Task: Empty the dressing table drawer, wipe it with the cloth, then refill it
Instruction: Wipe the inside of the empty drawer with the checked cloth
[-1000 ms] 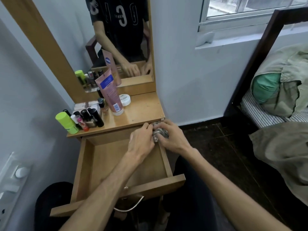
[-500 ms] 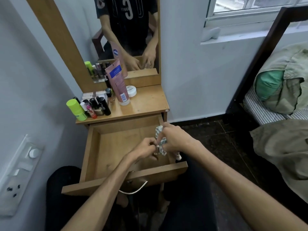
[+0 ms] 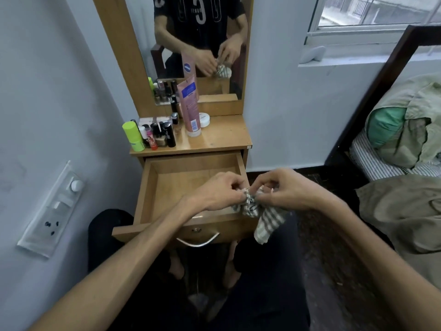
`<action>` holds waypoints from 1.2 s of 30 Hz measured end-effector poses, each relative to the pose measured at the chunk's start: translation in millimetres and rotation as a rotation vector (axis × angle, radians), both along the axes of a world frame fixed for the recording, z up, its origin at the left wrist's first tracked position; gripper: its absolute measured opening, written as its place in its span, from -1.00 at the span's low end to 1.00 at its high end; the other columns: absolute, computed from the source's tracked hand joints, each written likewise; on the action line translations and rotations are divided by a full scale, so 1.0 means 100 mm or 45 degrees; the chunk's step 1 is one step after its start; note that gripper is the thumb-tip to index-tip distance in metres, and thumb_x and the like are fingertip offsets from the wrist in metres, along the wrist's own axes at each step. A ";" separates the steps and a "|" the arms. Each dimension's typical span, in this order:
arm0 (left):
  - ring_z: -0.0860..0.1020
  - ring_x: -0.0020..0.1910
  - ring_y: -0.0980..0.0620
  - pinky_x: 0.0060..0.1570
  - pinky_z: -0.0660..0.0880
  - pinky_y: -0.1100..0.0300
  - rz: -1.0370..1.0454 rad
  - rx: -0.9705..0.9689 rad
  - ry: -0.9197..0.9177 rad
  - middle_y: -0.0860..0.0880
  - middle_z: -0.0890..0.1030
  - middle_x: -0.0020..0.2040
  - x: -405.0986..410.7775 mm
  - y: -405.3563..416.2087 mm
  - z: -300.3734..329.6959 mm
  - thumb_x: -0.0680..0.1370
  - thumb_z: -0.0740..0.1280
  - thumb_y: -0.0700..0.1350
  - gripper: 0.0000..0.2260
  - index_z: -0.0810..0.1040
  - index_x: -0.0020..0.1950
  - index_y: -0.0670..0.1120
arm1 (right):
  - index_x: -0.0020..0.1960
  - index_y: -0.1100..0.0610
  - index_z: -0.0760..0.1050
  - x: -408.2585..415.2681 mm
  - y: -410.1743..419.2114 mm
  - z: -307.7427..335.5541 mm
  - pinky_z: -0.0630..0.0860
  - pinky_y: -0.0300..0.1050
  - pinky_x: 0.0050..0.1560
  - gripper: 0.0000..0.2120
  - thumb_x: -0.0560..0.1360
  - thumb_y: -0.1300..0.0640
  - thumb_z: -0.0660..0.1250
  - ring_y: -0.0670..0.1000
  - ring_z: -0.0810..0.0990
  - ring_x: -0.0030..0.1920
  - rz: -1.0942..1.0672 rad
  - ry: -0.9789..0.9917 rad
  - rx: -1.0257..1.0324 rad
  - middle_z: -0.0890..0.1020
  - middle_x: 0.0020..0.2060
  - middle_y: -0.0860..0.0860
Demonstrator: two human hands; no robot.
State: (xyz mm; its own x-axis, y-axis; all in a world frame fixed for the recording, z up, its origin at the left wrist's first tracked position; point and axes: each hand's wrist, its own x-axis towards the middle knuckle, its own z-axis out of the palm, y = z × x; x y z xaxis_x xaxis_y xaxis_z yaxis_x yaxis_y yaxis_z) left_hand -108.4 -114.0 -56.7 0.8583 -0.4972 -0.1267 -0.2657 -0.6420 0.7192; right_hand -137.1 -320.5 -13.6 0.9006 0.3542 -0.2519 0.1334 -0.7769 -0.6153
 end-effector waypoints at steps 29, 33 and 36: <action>0.58 -0.12 -0.08 -0.12 0.60 -0.02 -0.660 1.025 -0.737 0.00 0.61 -0.17 -0.67 1.38 -0.06 0.28 0.25 -0.06 -0.83 0.58 -0.20 -0.04 | -0.06 0.00 0.62 -0.73 1.56 -1.15 0.53 -0.03 -0.36 -0.78 0.48 -0.08 0.28 0.12 0.68 -0.27 0.297 -0.740 -0.044 0.71 -0.27 -0.01; 0.59 -0.19 -0.10 -0.25 0.60 -0.02 -0.516 1.178 -0.619 -0.03 0.59 -0.21 -0.84 1.86 -0.10 0.29 0.16 -0.07 -0.83 0.53 -0.28 -0.04 | 0.02 0.07 0.56 -0.71 2.14 -1.28 0.34 -0.06 -0.35 -0.81 0.43 0.08 0.29 0.27 0.64 -0.23 0.504 -0.709 -0.050 0.68 -0.22 0.10; 0.60 -0.21 -0.10 -0.28 0.59 -0.01 -0.536 1.349 -0.601 -0.03 0.59 -0.24 -0.89 1.88 -0.12 0.26 0.28 -0.15 -0.93 0.54 -0.30 -0.05 | 0.07 0.14 0.54 -0.68 2.25 -1.38 0.37 0.00 -0.31 -0.79 0.44 0.16 0.31 0.31 0.62 -0.19 0.560 -0.575 -0.051 0.66 -0.15 0.17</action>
